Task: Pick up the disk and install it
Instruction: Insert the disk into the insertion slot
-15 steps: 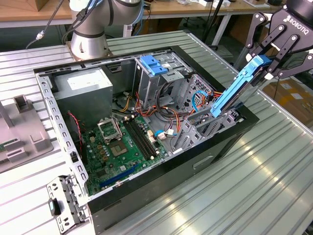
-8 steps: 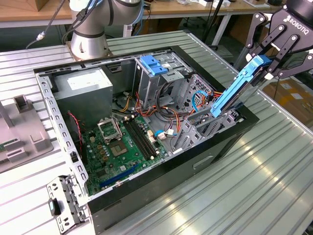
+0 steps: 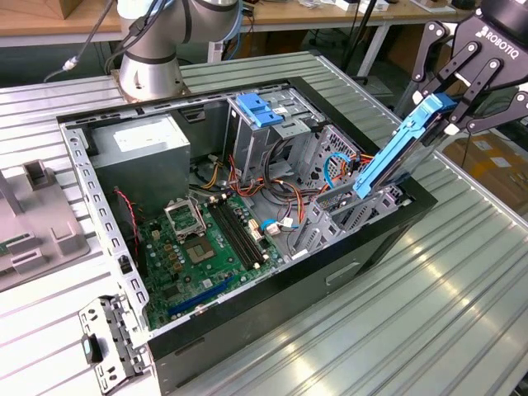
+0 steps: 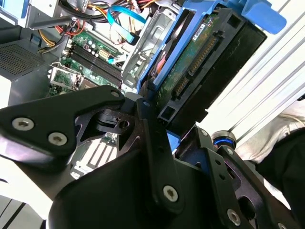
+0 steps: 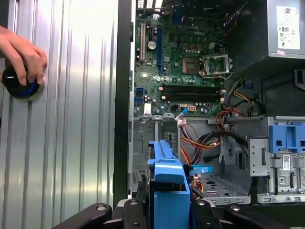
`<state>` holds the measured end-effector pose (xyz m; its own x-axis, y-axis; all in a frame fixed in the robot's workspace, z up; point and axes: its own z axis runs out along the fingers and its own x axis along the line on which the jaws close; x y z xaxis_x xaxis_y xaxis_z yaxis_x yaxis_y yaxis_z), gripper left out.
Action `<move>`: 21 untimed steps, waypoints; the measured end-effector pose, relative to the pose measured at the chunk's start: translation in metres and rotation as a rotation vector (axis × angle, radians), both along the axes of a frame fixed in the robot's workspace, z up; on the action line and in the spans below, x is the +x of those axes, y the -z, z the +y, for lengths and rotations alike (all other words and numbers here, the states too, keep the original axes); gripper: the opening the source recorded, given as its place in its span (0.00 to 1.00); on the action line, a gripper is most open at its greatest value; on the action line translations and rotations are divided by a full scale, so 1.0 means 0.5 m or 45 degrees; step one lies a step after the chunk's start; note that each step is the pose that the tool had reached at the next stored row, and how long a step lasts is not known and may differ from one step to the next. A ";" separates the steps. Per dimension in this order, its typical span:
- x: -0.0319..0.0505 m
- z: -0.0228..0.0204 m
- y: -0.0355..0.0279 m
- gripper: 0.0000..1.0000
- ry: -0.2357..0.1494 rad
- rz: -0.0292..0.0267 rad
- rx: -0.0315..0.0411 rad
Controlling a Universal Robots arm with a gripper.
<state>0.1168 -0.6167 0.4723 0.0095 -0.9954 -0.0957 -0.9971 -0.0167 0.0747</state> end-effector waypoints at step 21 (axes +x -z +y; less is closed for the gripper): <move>-0.050 0.0181 0.016 0.37 0.000 0.0000 -0.0001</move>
<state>0.0920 -0.6076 0.4643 0.0094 -0.9954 -0.0956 -0.9971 -0.0166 0.0747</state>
